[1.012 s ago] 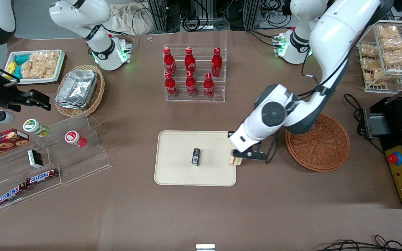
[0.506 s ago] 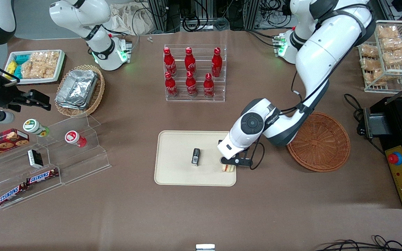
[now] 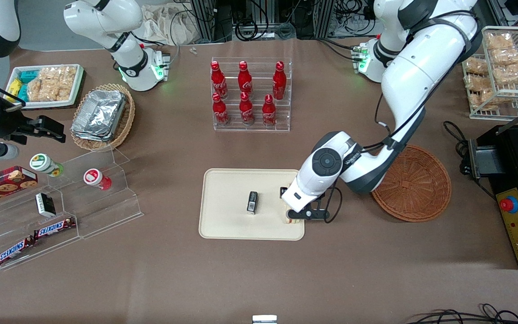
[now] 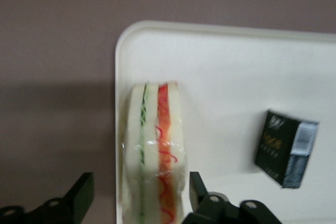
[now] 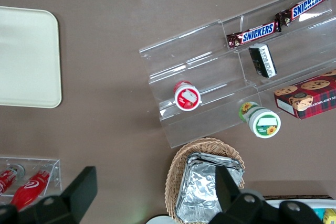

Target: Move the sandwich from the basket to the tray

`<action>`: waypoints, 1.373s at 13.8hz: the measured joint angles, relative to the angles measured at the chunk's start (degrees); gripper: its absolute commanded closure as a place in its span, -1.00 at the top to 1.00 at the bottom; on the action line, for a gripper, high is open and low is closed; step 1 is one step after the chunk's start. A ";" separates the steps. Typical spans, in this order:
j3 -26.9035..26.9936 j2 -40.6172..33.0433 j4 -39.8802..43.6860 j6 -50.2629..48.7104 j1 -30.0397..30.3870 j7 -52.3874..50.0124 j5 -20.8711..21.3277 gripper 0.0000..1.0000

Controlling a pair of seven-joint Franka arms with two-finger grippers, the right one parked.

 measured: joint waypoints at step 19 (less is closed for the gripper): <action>32.05 -42.37 1.93 -47.08 5.26 40.92 -26.67 0.99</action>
